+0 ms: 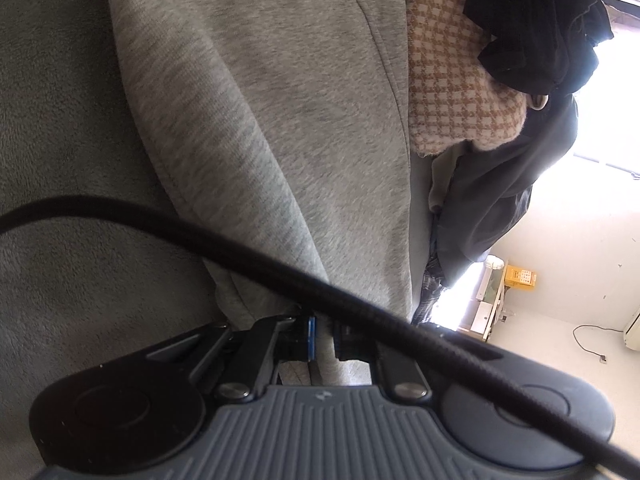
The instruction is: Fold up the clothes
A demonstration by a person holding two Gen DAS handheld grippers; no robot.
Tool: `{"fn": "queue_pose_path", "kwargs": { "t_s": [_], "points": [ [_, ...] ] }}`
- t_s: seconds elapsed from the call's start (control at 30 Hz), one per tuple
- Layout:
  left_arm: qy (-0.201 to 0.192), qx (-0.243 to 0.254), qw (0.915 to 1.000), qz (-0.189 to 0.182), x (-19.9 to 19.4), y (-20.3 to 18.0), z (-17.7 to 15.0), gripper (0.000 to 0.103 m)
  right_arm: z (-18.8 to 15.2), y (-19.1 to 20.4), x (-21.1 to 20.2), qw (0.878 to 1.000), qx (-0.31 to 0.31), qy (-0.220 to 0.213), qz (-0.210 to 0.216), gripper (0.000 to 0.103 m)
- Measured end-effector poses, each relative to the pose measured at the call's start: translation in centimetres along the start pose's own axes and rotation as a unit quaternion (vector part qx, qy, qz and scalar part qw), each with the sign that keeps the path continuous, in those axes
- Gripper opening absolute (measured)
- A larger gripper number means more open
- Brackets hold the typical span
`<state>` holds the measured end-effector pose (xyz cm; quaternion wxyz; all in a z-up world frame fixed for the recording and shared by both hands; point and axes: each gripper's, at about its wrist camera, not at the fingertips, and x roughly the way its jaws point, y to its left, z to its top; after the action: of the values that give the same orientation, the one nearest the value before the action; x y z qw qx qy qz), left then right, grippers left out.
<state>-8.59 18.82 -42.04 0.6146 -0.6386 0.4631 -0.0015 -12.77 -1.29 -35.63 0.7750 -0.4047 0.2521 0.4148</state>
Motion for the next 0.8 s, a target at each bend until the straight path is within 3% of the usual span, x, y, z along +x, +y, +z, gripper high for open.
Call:
{"fn": "queue_pose_path", "kwargs": {
  "t_s": [0.07, 0.2, 0.47, 0.53, 0.6, 0.73, 0.8],
  "points": [
    [0.002, -0.009, 1.0000, -0.002, 0.0, 0.2, 0.1, 0.009, 0.0, 0.3, -0.5, 1.000, -0.016, -0.007, -0.010, 0.024],
    [0.003, -0.027, 0.9996, -0.003, 0.3, 0.3, 0.3, 0.009, -0.3, 1.4, -0.8, 0.997, -0.066, -0.009, -0.025, 0.044],
    [0.001, -0.029, 0.9996, 0.001, 0.5, 0.1, 0.4, 0.008, 0.2, 1.2, 0.9, 0.997, -0.067, -0.003, -0.036, 0.059],
    [0.000, -0.027, 0.9996, 0.003, 0.4, 0.2, 0.3, 0.008, 0.4, 0.3, 0.9, 0.999, -0.043, -0.002, -0.032, 0.054],
    [0.000, -0.024, 0.9997, 0.003, 0.3, 0.3, 0.2, 0.009, 0.6, -0.6, 0.9, 0.999, -0.015, 0.006, -0.030, 0.013],
    [-0.001, -0.014, 0.9999, 0.004, 0.2, 0.3, 0.2, 0.009, 1.1, -3.4, 0.1, 0.996, 0.087, 0.014, 0.021, 0.008],
    [-0.001, -0.007, 1.0000, 0.004, 0.2, 0.3, 0.2, 0.009, 0.6, -6.1, 0.5, 0.976, 0.202, 0.027, 0.077, 0.007]
  ]
}}
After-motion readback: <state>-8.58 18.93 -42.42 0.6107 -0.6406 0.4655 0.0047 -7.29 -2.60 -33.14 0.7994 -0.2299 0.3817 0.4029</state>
